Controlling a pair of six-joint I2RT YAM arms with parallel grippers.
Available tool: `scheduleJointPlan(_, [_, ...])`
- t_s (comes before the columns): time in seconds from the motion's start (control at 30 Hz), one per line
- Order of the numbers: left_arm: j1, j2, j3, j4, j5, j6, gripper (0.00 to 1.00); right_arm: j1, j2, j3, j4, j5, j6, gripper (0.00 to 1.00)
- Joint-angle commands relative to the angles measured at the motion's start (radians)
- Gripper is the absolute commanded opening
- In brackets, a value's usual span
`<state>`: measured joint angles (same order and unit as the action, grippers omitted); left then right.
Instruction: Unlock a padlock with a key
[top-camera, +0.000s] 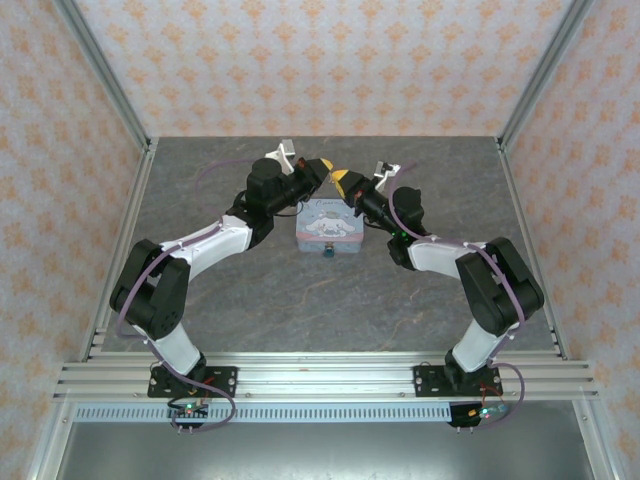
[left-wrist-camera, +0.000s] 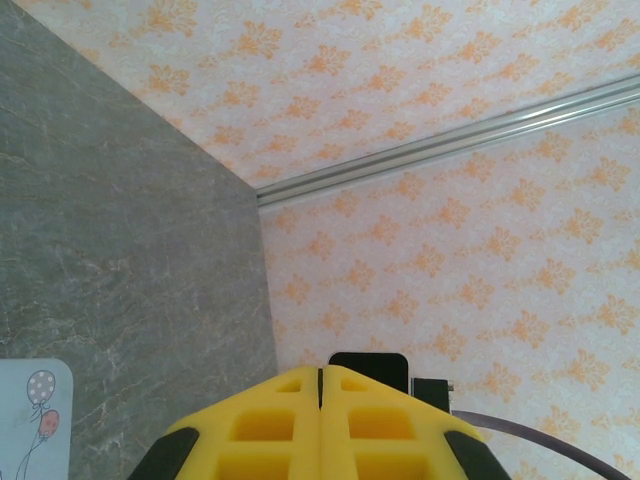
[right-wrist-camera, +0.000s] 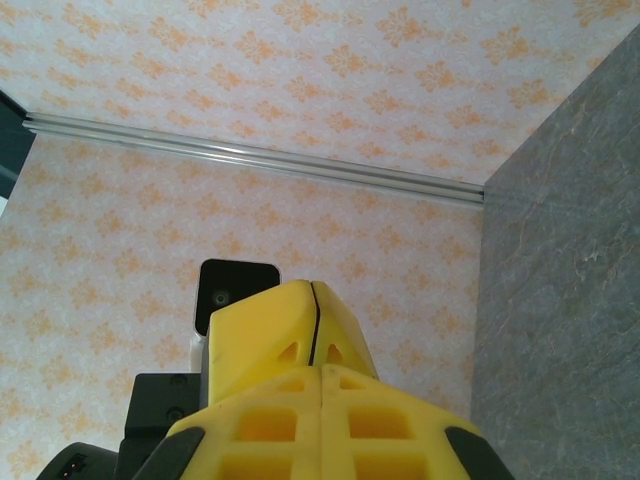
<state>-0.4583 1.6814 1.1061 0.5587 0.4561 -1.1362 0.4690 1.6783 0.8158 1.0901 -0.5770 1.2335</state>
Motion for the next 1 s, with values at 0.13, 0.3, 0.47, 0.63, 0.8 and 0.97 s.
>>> scheduleJointPlan(0.13, [-0.005,-0.03,0.011,0.044,-0.008,0.005,0.0,0.007,-0.048,-0.049,-0.039,0.038,-0.043,0.0])
scheduleJointPlan(0.3, [-0.006,-0.031,0.006,0.043,-0.008,0.008,0.0,0.007,-0.069,-0.021,-0.116,-0.018,-0.075,0.0])
scheduleJointPlan(0.47, [-0.006,-0.035,0.0,0.047,-0.011,0.005,0.0,0.007,-0.076,-0.007,-0.145,-0.038,-0.077,0.0])
scheduleJointPlan(0.63, [-0.009,-0.043,-0.008,0.046,-0.023,0.007,0.0,0.007,-0.061,0.004,-0.12,-0.067,-0.056,0.09])
scheduleJointPlan(0.8, [-0.009,-0.046,-0.008,0.044,-0.024,0.007,0.0,0.012,-0.046,0.011,-0.099,-0.072,-0.04,0.22])
scheduleJointPlan(0.97, [-0.009,-0.049,-0.012,0.044,-0.025,0.008,0.0,0.017,-0.045,0.017,-0.1,-0.061,-0.04,0.22])
